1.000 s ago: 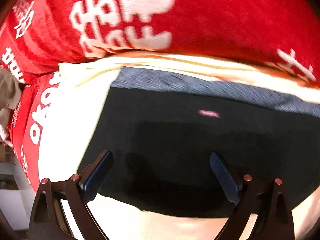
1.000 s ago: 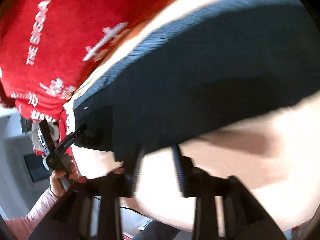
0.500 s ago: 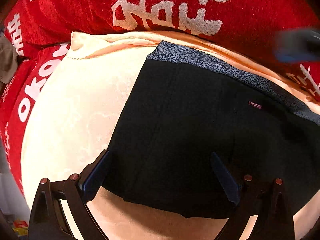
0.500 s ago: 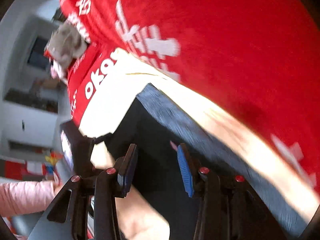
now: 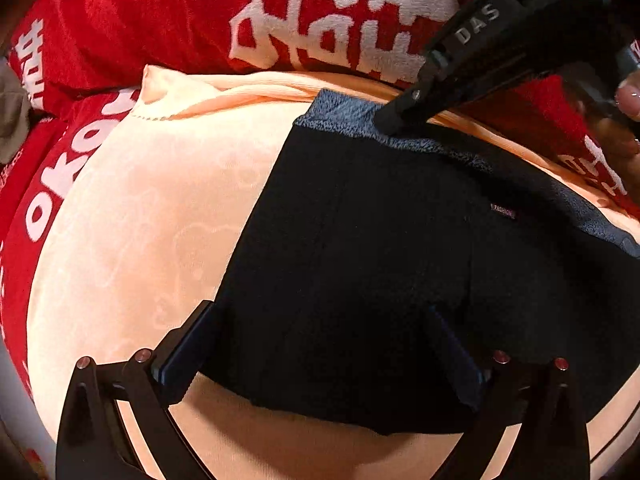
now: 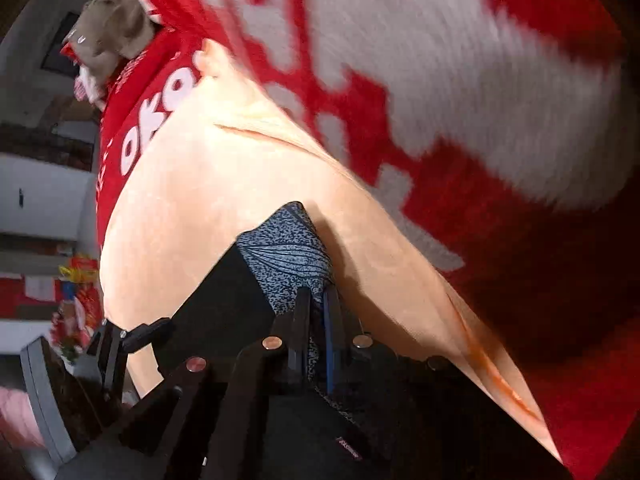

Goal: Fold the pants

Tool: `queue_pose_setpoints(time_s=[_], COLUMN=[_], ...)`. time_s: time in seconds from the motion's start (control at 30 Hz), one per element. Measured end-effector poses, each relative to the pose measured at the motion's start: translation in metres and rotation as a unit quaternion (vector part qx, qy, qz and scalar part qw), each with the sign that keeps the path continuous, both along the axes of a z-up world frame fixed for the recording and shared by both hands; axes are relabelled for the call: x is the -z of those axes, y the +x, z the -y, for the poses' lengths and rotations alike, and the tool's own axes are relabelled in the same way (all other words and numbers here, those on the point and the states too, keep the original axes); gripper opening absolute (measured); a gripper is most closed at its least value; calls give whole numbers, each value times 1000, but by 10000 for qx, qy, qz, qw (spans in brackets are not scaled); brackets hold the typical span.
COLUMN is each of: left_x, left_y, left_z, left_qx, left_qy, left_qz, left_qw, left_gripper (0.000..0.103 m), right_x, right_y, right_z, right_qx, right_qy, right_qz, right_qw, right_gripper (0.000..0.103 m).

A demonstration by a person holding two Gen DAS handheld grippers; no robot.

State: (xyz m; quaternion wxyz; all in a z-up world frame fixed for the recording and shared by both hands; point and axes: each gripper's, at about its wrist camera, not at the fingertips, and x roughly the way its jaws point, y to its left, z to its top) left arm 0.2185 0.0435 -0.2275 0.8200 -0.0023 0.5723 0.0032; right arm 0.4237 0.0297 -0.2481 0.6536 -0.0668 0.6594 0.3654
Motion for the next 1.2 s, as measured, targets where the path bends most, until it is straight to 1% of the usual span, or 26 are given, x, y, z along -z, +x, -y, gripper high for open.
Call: queue_pose_setpoints(time_s=[0.07, 0.13, 0.17, 0.23, 0.27, 0.33, 0.37, 0.43, 0.5, 0.57, 0.63, 0.73, 0.77, 0.83, 0.87, 0.93, 0.97, 1.03, 1.07, 1.13, 1.17, 1.2], left_x=[0, 2, 1, -2, -5, -13, -23, -31, -42, -44, -41, -21, -13, 4, 12, 18, 19, 19, 18, 12, 6, 0], left_y=[-4, -7, -8, -8, -7, -7, -8, -7, -4, 7, 17, 42, 49, 62, 69, 75, 76, 72, 69, 61, 56, 51], left_z=[-2, -3, -1, 3, 5, 10, 14, 25, 43, 63, 91, 141, 156, 178, 182, 184, 187, 193, 194, 197, 197, 196], left_qx=[-24, -9, 30, 70, 85, 139, 173, 242, 385, 574, 811, 1114, 1181, 1117, 935, 762, 825, 1006, 1065, 1087, 1065, 1046], left_qy=[62, 121, 173, 270, 286, 236, 215, 209, 144, 87, 31, -67, -35, 165, 304, 511, 632, 853, 988, 1107, 1094, 1056], left_qz=[44, 70, 78, 9, -27, -55, -61, -76, -68, -27, -67, -131, -126, -181, -207, -146, -108, -105, -119, -250, -309, -327], left_qw=[10000, 9999, 9998, 9996, 9995, 9996, 9996, 9995, 9991, 9983, 9967, 9937, 9929, 9934, 9949, 9957, 9945, 9912, 9893, 9876, 9878, 9884], left_gripper=[102, 102, 102, 102, 102, 102, 102, 102, 102, 102, 102, 102, 102, 102, 102, 102, 102, 102, 102, 102, 102, 102], right_x=[-9, -15, -14, 3, 7, -1, -12, -31, -51, -62, -61, -44, -34, -21, -16, -13, -13, -13, -14, -20, -25, -30], right_y=[-3, 2, 5, 3, 0, -4, -8, -21, -41, -63, -83, -110, -118, -131, -137, -145, -149, -153, -153, -154, -157, -162], right_z=[-3, -7, -10, -16, -14, -4, 6, 30, 68, 122, 174, 254, 285, 324, 351, 392, 418, 454, 469, 495, 513, 529], right_qx=[-103, 51, 155, 173, 291, 732, 994, 1260, 1499, 1863, 2263, 2913, 3202, 3641, 3918, 4330, 4596, 4914, 4990, 5092, 5249, 5466], right_qy=[36, 287, 309, -30, -91, 25, 66, 142, 168, 81, -82, -433, -479, -597, -700, -651, -672, -529, -745, -1407, -1778, -1738], right_qz=[107, -1, 24, 33, 49, 154, 263, 434, 635, 667, 582, 398, 270, 193, 233, 348, 434, 506, 615, 946, 1019, 957], right_qw=[9999, 9996, 9994, 9998, 9995, 9972, 9947, 9910, 9865, 9802, 9723, 9548, 9458, 9292, 9171, 8984, 8845, 8678, 8612, 8438, 8261, 8136], right_gripper=[5, 5, 5, 5, 8, 10, 14, 14, 14, 14, 14, 14, 14, 14, 14, 14, 14, 13, 13, 14, 14, 14])
